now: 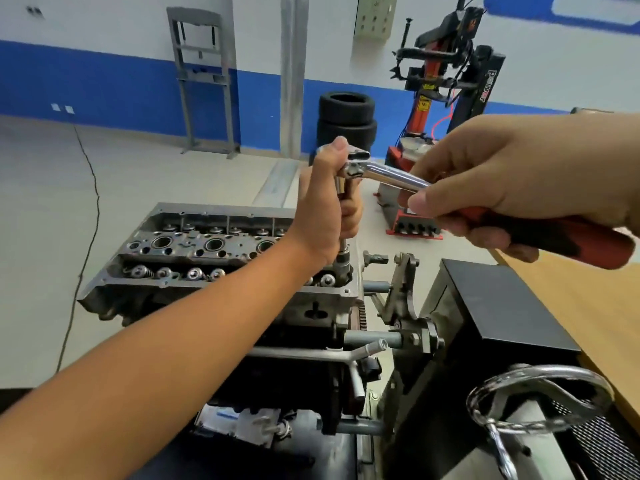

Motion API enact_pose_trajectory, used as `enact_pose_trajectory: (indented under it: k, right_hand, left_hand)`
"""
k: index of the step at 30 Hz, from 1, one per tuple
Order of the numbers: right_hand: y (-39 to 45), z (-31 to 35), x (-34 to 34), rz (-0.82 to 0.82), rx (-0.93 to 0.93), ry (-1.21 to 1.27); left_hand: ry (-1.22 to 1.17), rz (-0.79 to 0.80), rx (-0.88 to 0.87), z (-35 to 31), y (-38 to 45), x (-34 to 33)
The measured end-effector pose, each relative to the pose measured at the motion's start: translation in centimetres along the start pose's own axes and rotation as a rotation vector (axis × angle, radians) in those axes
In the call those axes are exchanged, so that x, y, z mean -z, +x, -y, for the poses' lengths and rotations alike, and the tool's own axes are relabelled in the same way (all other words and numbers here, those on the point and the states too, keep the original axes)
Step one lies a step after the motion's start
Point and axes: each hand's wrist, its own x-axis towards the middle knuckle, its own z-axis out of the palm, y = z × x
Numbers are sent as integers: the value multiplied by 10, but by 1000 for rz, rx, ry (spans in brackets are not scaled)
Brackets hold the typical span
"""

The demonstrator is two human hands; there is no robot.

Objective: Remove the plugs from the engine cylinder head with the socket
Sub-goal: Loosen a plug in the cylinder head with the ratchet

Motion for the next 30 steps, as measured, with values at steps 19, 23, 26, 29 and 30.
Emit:
enact_pose_trajectory:
  k: [19,23,26,29,30]
  right_hand:
    - [-20,7,8,-141,-4,-64]
    - [-23,7,9,-163,33,-42]
    - [-20,3,11,-162,42,-51]
    - [-18,-3,7,-148,28,-27]
    - [-18,-5,6,-148,28,-19]
  left_hand:
    - [61,85,-26,-15,11,-14]
    - [76,94,-59,-21,16,-15]
    - [96,97,-38,-20,22,-16]
    - [90,105,-34,-15,21,-17]
    - [84,114,-37,-14,21,-17]
